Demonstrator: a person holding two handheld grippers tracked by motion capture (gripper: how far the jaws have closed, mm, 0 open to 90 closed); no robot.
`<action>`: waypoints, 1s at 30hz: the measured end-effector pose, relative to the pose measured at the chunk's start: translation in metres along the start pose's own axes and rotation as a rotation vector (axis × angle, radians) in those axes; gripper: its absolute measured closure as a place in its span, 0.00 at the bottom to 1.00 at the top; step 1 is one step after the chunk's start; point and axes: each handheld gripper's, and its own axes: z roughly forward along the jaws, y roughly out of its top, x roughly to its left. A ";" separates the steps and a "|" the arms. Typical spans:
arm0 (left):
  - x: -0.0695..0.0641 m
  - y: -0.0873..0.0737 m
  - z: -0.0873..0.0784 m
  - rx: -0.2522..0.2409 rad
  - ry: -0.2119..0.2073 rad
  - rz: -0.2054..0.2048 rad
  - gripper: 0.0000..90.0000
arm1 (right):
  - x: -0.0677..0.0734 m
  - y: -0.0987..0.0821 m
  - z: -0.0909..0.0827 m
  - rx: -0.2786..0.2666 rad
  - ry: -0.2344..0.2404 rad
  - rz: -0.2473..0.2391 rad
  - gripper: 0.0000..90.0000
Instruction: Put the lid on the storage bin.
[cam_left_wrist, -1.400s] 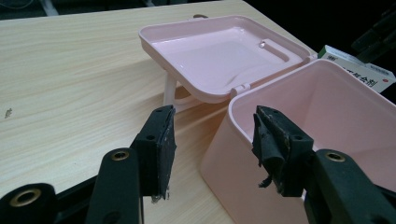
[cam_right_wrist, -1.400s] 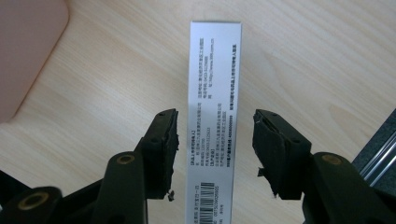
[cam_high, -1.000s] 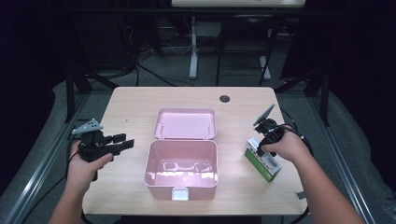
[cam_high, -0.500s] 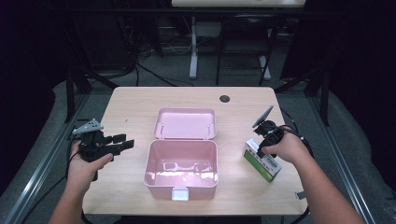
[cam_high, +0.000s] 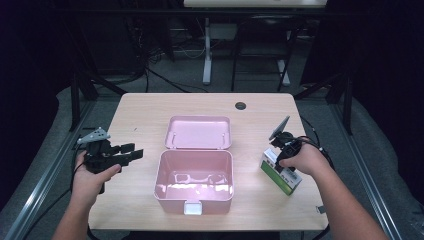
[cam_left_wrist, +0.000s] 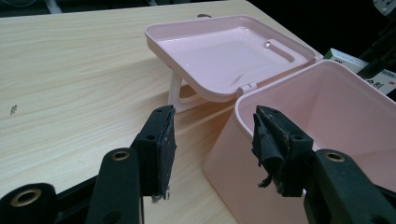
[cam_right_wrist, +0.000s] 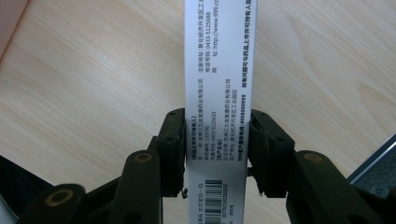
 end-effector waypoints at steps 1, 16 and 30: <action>0.000 0.000 0.000 0.000 0.000 0.001 0.54 | -0.001 0.000 0.002 0.000 0.005 0.005 0.66; 0.001 0.000 0.001 0.014 -0.006 0.003 0.54 | -0.001 0.003 0.009 0.013 0.007 0.009 0.66; 0.001 -0.001 0.003 0.010 -0.002 -0.001 0.54 | -0.002 0.002 0.012 0.014 0.019 0.029 0.67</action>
